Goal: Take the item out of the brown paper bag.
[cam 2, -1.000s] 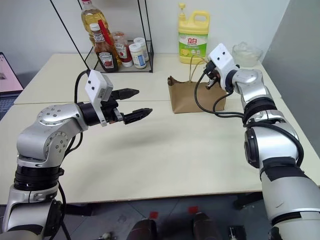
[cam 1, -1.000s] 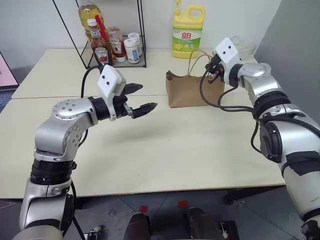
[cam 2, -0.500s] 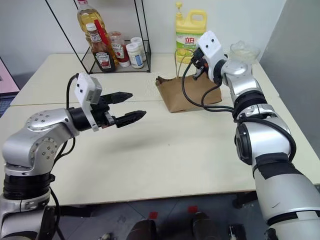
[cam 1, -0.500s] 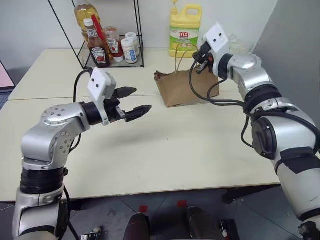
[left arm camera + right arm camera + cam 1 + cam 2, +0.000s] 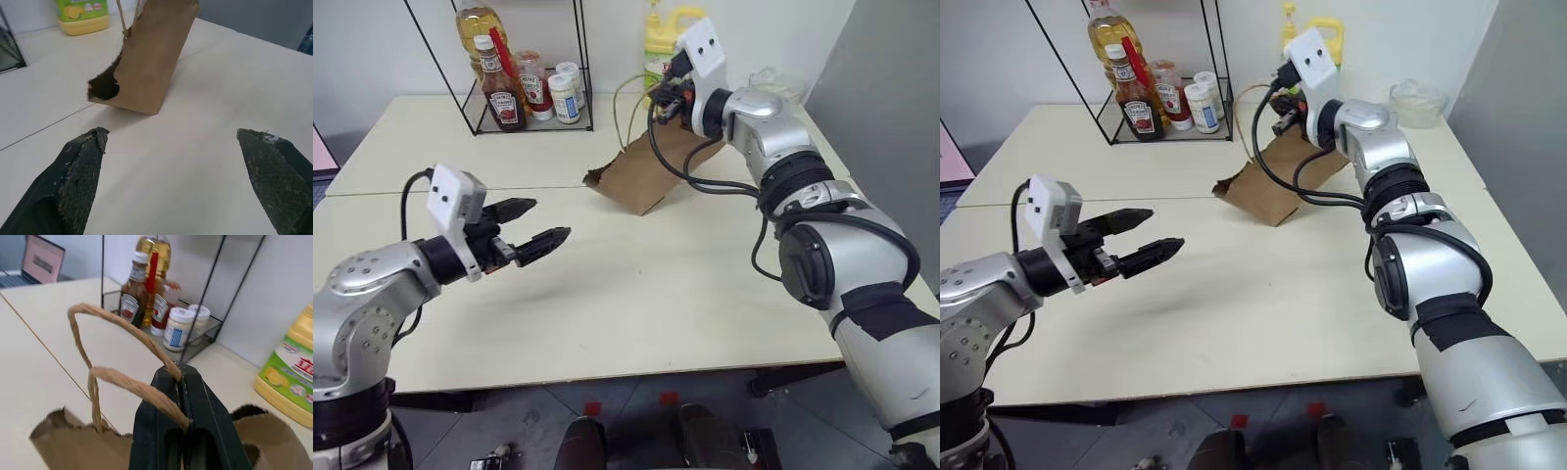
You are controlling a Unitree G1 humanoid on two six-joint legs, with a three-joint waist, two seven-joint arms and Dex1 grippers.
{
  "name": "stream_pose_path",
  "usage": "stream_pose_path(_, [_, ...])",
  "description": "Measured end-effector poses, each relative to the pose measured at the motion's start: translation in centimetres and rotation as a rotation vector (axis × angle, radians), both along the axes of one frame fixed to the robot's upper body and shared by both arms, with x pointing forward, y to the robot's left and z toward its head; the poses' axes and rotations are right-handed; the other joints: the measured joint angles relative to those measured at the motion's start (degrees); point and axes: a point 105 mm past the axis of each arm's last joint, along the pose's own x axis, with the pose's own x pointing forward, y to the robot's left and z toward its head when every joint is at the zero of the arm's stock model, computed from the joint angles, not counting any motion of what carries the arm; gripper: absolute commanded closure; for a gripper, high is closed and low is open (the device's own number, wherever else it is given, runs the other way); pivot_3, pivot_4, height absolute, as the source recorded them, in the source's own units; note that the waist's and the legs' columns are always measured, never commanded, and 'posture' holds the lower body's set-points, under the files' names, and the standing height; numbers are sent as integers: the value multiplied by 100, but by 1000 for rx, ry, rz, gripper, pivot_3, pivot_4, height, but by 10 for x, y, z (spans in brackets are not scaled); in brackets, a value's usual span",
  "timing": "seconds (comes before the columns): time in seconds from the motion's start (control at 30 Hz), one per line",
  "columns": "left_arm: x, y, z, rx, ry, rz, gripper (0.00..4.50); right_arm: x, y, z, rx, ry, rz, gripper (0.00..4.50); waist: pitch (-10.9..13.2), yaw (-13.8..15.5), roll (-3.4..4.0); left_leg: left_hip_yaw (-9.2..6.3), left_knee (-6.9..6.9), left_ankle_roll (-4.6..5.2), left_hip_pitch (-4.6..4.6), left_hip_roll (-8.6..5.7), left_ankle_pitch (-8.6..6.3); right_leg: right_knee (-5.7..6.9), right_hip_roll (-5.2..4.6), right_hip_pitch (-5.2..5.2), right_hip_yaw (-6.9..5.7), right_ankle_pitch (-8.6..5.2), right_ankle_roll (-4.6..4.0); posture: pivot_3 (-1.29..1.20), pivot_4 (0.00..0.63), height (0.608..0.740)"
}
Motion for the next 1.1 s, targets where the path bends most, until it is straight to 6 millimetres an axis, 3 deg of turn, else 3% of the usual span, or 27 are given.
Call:
stream_pose_path(0.17, [-5,-1,-6,-28,17,21,0,-10,28,19,49,10,47,4487,5,9,2,-40,0,-2,-12,-1,1,4,-3,2,-44,-8,-14,0,150,740])
stream_pose_path(0.67, [-20,-3,-8,-53,36,18,0,-42,72,51,116,17,156,4487,7,50,5,-64,-1,-3,-17,-6,2,5,-4,5,-63,-12,-21,0,150,740])
stream_pose_path(0.93, [-23,2,-9,-44,43,44,0,-52,75,38,85,66,190,4487,12,90,6,-65,-1,-3,-20,-6,2,4,-3,3,-64,-13,-23,0,150,740])
stream_pose_path(1.1, [-28,11,-9,-38,48,77,0,-73,83,27,72,77,245,4487,12,104,6,-72,-4,-3,-19,-5,2,7,-3,2,-71,-17,-31,0,150,740])
